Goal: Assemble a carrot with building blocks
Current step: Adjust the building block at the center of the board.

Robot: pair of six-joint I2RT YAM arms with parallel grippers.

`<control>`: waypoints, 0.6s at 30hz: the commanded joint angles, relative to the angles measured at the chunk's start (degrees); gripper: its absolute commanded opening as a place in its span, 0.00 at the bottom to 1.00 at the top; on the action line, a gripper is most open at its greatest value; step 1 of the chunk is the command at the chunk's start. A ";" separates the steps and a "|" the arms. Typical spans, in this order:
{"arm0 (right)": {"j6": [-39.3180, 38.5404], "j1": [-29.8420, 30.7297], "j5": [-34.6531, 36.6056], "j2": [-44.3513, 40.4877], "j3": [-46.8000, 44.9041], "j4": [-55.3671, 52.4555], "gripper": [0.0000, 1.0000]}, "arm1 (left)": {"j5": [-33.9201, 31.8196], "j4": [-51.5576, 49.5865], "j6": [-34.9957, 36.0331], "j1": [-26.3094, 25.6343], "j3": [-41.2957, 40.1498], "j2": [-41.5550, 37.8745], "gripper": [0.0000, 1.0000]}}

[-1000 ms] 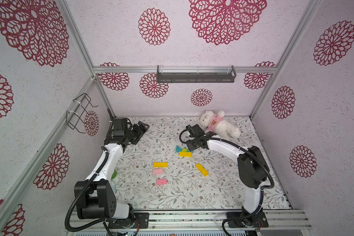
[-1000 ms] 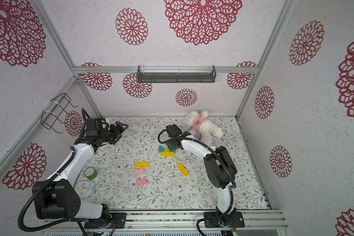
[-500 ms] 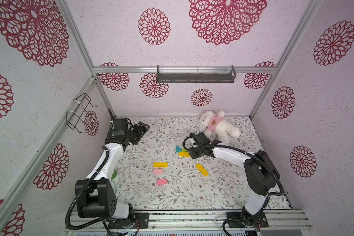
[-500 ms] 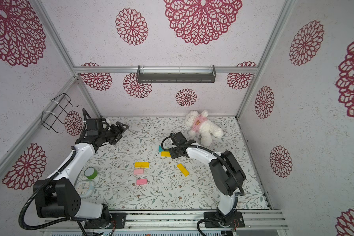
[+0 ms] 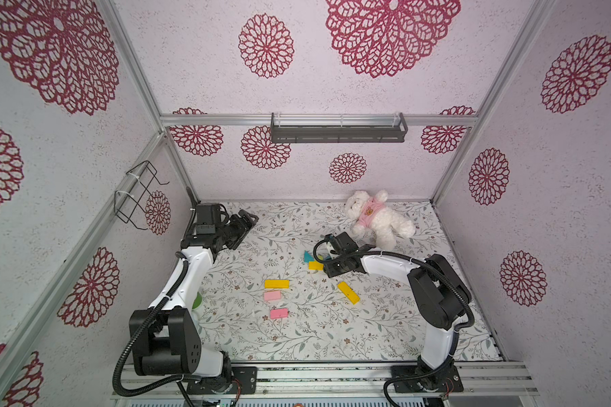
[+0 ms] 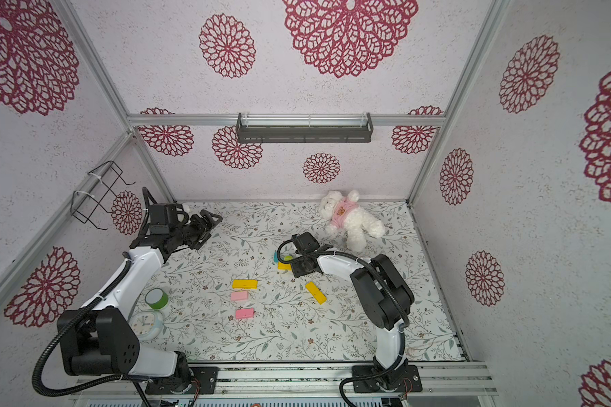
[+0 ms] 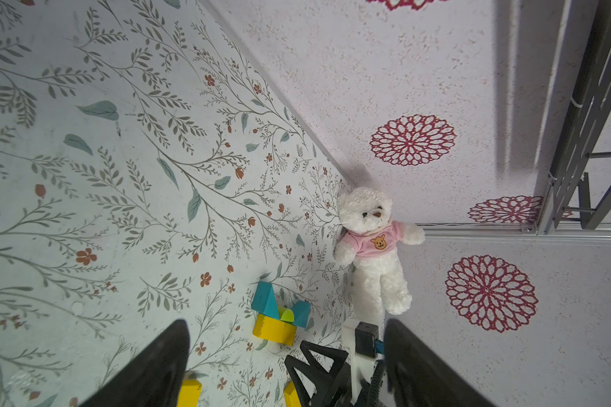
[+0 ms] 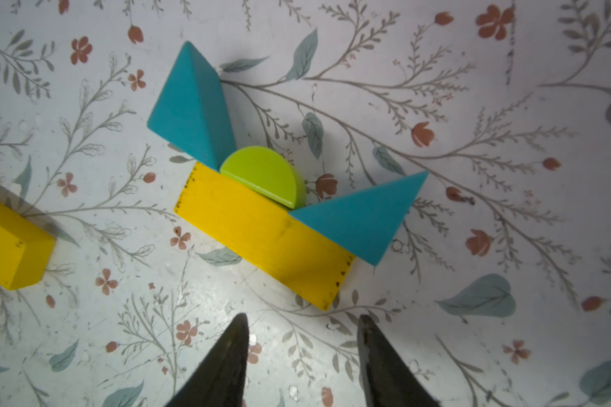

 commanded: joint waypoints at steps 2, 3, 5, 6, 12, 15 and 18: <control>0.92 0.25 -1.13 0.27 0.22 1.04 0.50 | 0.41 0.96 -0.20 -0.35 0.18 0.32 0.88; 0.90 0.25 -1.29 0.37 0.31 1.06 0.49 | 0.40 0.98 -0.17 -0.36 0.17 0.32 0.88; 0.87 0.24 -1.23 0.68 0.62 0.78 0.49 | 0.39 0.97 -0.23 -0.35 0.24 0.39 0.88; 0.91 0.23 -1.00 0.77 0.67 0.74 0.49 | 0.38 0.98 -0.22 -0.35 0.20 0.32 0.88; 1.07 0.25 -0.33 1.12 0.95 0.49 0.50 | 0.40 0.89 -0.24 -0.38 0.25 0.26 0.88; 1.03 0.25 -0.67 1.86 1.52 0.57 0.50 | 0.29 0.87 -0.19 -0.35 0.23 0.36 0.88; 1.15 0.23 -0.83 2.43 1.91 0.83 0.50 | 0.31 0.95 -0.23 -0.36 0.23 0.32 0.88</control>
